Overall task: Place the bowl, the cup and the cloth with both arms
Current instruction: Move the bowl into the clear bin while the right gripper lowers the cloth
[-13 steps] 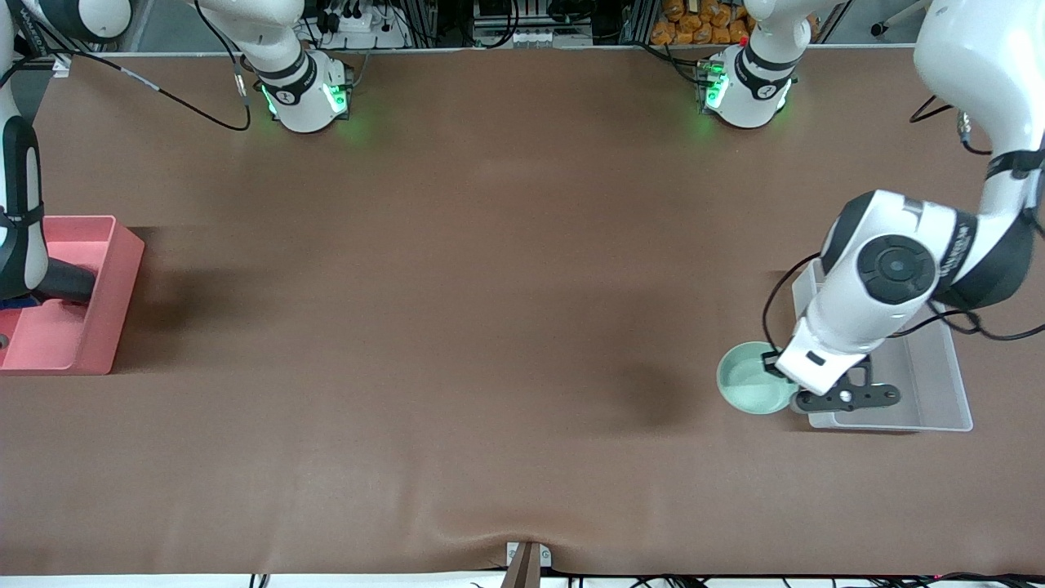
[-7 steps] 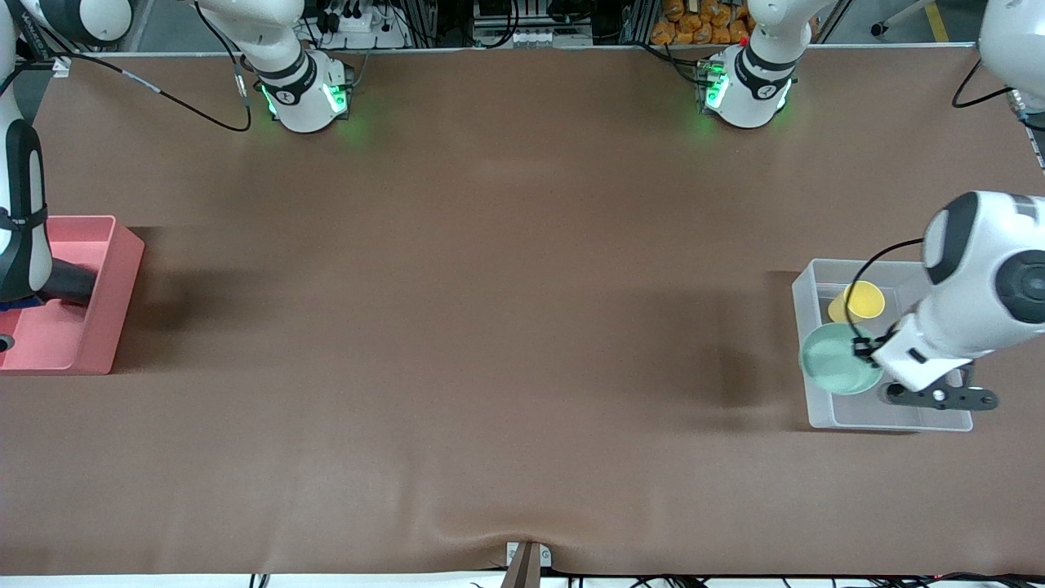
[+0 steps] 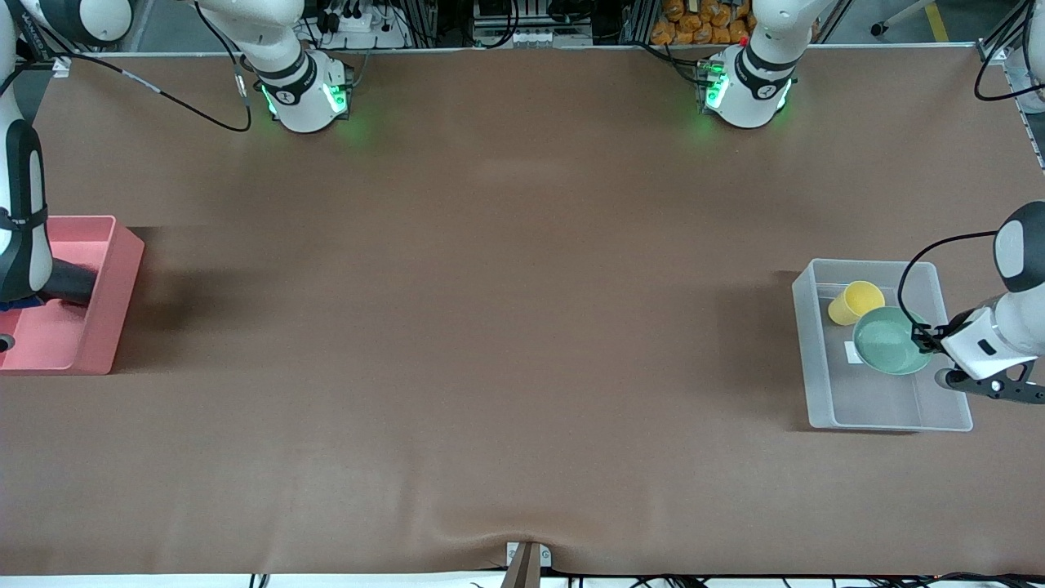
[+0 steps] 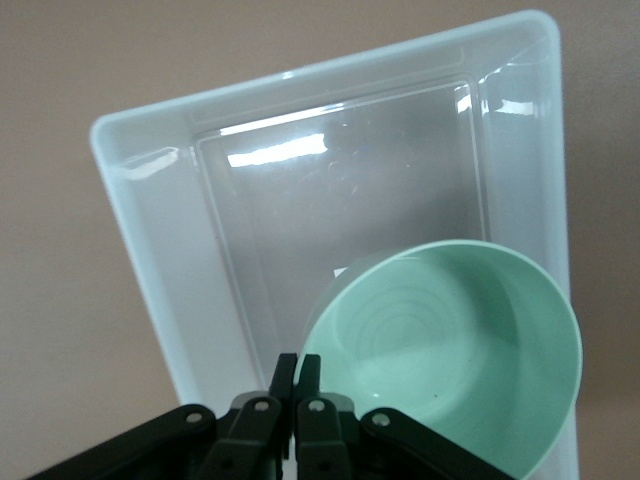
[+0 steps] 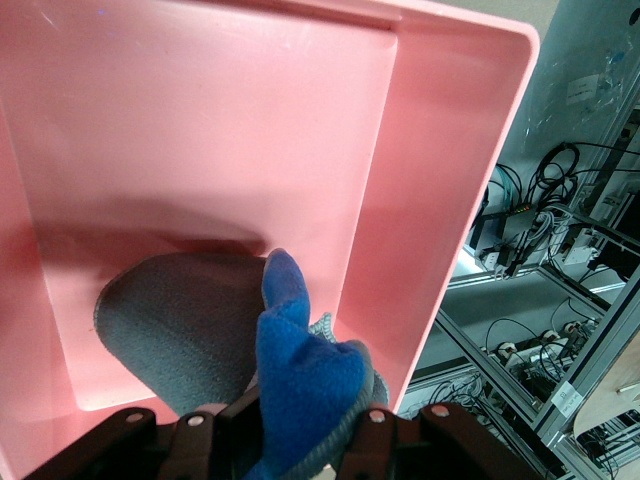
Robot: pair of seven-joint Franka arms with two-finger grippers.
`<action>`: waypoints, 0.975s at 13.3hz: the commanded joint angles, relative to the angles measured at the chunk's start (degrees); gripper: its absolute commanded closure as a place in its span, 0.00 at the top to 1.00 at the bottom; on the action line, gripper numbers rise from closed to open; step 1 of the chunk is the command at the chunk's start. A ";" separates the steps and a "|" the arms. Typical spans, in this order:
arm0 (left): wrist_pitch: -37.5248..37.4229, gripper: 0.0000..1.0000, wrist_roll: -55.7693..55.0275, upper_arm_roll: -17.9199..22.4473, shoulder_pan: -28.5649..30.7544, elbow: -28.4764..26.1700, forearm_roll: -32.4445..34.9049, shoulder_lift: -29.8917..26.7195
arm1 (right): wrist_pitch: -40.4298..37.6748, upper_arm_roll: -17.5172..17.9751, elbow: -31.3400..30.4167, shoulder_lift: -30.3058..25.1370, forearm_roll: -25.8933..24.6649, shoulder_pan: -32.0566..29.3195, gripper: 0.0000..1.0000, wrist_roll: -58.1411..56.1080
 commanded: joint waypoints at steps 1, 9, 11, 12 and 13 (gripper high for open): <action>2.89 0.00 0.54 -0.16 0.00 -0.10 0.19 2.47 | -0.01 1.01 0.04 -0.17 0.65 -1.20 0.00 -0.14; 9.84 0.33 0.37 2.83 -0.09 0.17 3.08 7.05 | -0.63 0.92 0.12 -0.35 0.64 -0.24 1.00 -0.05; 9.85 1.00 0.19 2.92 0.00 0.17 2.83 6.26 | -0.63 1.10 0.39 -1.22 0.64 0.73 1.00 0.04; 9.59 1.00 0.80 2.75 0.26 0.17 2.22 5.56 | -0.98 1.19 0.56 -2.18 0.64 1.95 1.00 0.13; 8.89 1.00 0.81 2.40 0.18 0.17 1.26 4.60 | -1.85 1.19 0.65 -3.32 0.73 2.66 1.00 0.21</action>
